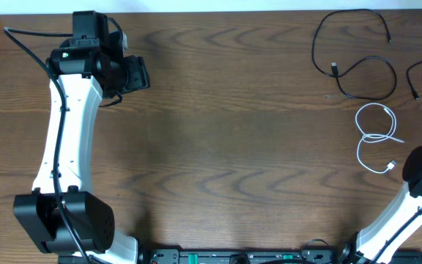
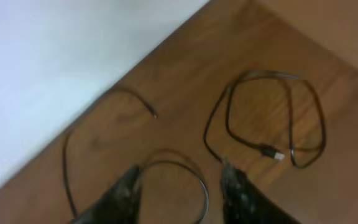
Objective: Untangle cables
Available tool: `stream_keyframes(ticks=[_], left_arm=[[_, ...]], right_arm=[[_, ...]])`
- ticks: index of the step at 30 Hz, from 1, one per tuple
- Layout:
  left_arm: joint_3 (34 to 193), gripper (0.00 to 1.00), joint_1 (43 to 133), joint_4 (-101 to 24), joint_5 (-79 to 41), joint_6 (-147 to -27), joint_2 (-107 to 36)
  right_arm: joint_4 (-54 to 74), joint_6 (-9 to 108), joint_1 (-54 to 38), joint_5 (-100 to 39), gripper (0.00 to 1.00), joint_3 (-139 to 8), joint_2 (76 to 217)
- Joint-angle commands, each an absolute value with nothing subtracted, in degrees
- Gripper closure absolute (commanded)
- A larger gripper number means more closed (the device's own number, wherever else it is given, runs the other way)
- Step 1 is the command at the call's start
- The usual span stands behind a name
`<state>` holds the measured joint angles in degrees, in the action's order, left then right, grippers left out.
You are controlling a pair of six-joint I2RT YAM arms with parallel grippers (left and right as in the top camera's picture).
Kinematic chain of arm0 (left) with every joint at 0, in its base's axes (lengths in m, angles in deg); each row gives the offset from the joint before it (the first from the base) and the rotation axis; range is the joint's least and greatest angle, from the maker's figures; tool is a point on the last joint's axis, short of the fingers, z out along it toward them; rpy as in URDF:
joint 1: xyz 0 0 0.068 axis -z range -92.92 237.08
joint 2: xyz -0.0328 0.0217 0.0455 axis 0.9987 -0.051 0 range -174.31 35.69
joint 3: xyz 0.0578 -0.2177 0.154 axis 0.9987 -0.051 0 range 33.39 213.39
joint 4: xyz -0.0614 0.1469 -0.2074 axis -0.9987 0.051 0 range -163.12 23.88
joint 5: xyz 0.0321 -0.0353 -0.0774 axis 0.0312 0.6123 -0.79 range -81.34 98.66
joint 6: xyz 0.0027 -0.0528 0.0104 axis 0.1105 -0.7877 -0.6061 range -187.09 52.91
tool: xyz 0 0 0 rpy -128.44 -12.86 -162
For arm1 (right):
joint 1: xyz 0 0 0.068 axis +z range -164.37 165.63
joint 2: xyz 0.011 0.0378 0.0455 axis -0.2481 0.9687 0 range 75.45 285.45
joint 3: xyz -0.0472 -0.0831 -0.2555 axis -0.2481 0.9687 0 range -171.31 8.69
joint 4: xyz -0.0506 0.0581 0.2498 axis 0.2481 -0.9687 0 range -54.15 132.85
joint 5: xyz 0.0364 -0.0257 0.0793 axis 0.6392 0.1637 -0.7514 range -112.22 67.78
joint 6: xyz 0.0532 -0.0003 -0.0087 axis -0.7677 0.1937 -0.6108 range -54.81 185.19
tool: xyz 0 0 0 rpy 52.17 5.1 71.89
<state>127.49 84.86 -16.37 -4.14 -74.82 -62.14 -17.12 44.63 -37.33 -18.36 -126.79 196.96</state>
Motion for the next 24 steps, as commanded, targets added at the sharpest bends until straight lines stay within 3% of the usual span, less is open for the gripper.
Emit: stream_keyframes(ticks=[1, 4, 8, 24], left_arm=[[127.3, 0.32, 84.7, -16.2, -4.2, -75.1, -62.4], [127.3, 0.32, 84.7, -16.2, -4.2, -75.1, -62.4], [127.3, 0.32, 84.7, -16.2, -4.2, -75.1, -62.4], [127.3, 0.32, 84.7, -15.3, -4.2, -75.1, -62.4]], right_arm=[[-15.9, 54.2, -36.1, -22.0, 0.59, -121.4, 197.5], [-13.2, 64.7, -36.1, -26.0, 0.52, -115.2, 197.5], [-8.5, 70.5, -36.4, -26.3, 0.43, -106.9, 197.5], [1.7, 74.9, -37.0, -27.6, 0.53, -93.2, 202.2]])
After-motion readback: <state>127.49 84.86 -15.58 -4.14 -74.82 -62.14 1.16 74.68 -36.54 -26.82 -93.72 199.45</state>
